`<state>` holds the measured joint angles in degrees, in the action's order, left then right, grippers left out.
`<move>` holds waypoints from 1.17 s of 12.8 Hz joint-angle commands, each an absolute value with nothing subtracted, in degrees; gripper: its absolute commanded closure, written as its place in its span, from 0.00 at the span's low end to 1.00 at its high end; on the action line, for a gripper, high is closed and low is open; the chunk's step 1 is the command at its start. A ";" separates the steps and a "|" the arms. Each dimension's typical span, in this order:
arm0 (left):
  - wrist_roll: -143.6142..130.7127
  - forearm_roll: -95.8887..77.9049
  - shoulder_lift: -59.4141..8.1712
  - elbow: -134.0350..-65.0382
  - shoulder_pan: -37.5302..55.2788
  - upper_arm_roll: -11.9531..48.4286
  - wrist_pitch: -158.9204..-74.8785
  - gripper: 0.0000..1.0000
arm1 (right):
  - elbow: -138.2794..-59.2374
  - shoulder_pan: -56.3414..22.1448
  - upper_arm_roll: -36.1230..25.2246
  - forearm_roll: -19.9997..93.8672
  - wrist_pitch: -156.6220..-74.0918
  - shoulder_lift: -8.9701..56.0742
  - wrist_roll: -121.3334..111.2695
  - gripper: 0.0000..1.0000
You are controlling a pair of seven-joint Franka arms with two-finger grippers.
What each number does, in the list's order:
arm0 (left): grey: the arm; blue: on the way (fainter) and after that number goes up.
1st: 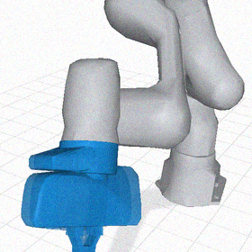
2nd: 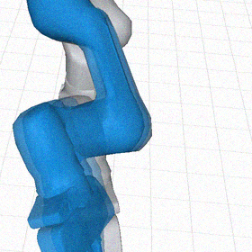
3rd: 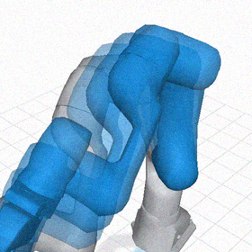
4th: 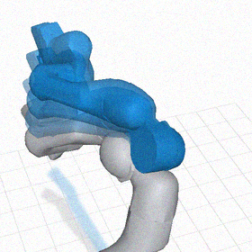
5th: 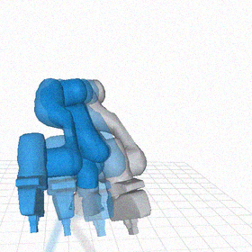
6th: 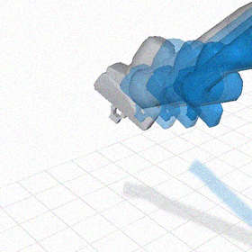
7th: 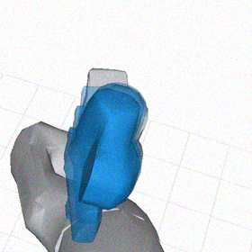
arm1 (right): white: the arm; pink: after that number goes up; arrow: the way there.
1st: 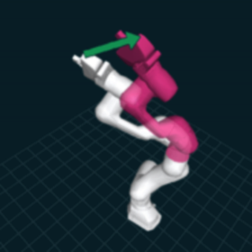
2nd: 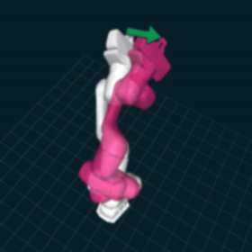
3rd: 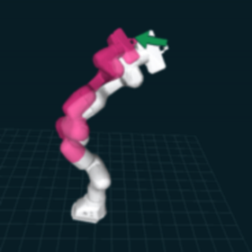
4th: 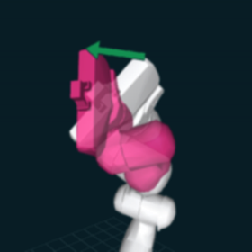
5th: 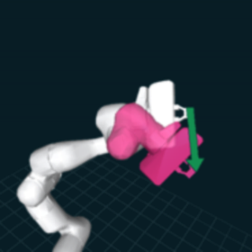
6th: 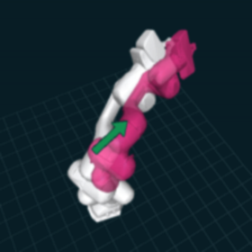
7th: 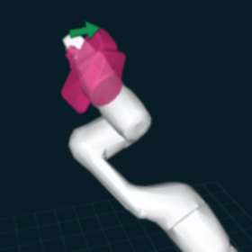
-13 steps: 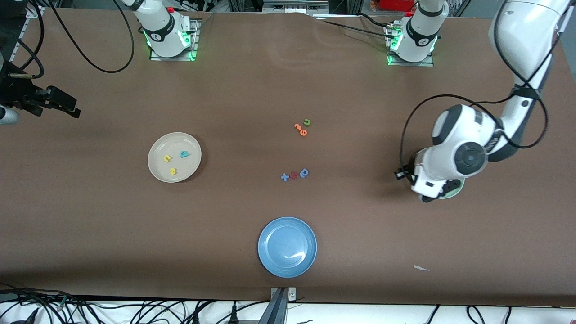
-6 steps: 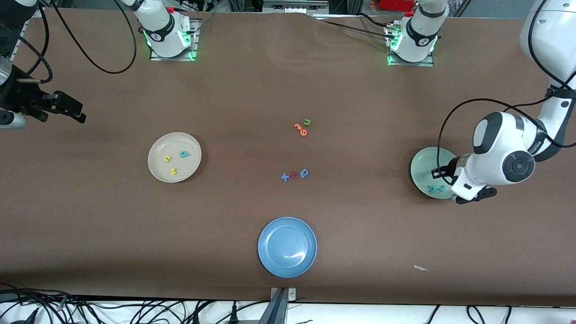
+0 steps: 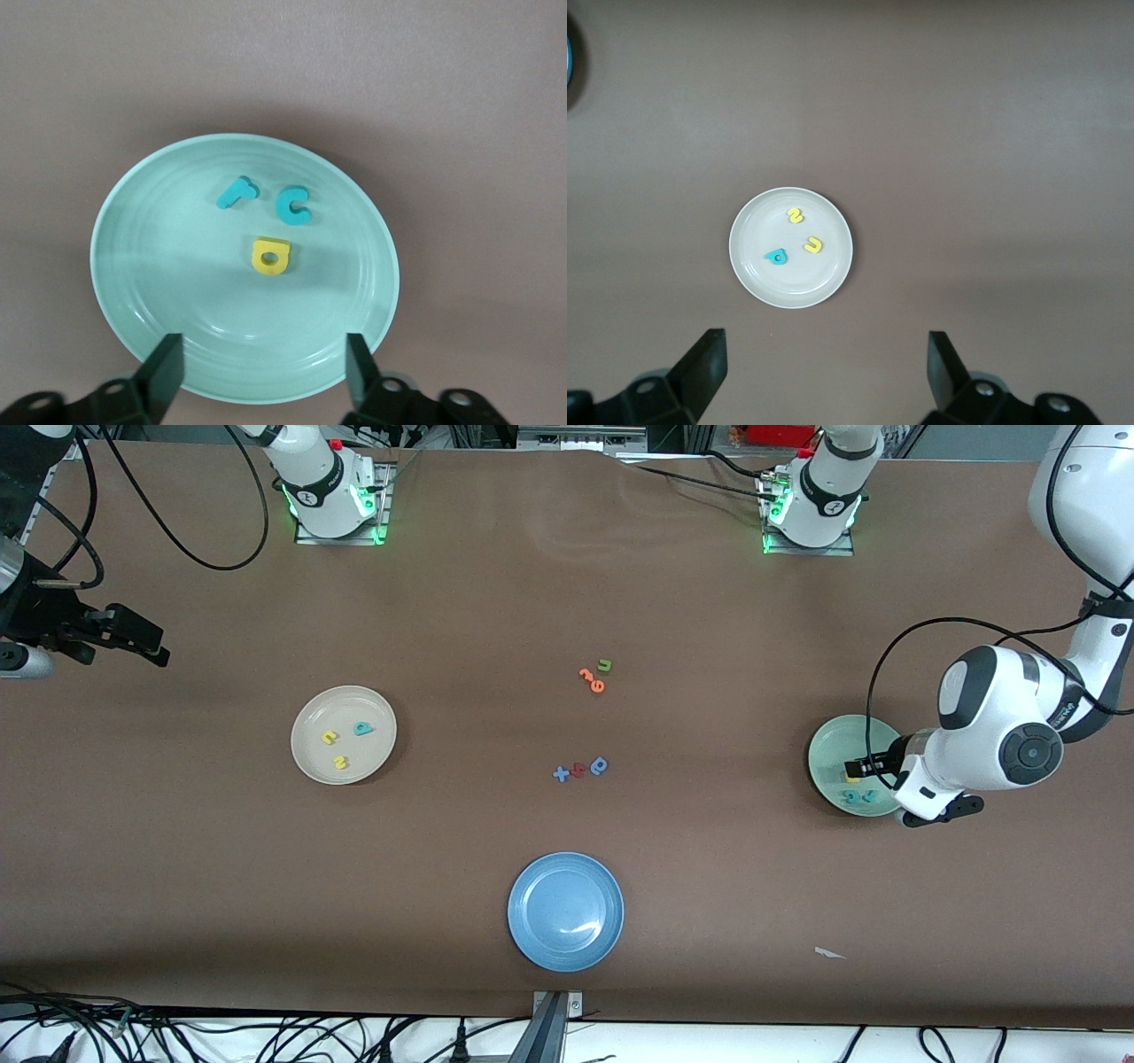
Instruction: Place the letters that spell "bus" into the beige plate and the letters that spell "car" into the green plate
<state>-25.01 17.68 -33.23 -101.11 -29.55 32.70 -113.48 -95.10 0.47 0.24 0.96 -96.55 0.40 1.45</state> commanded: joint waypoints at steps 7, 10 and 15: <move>-24.26 18.28 -29.71 -80.71 -29.97 36.03 -93.20 0.00 | -94.83 0.35 0.53 -0.53 -95.19 0.09 2.02 0.00; -23.99 18.19 -26.73 -76.56 -29.80 36.47 -88.51 0.00 | -94.75 0.35 0.44 -0.53 -95.27 0.09 2.02 0.00; -16.47 18.11 -26.02 -70.06 -29.53 38.23 -82.36 0.00 | -94.75 0.35 0.44 -0.62 -96.24 0.35 2.02 0.00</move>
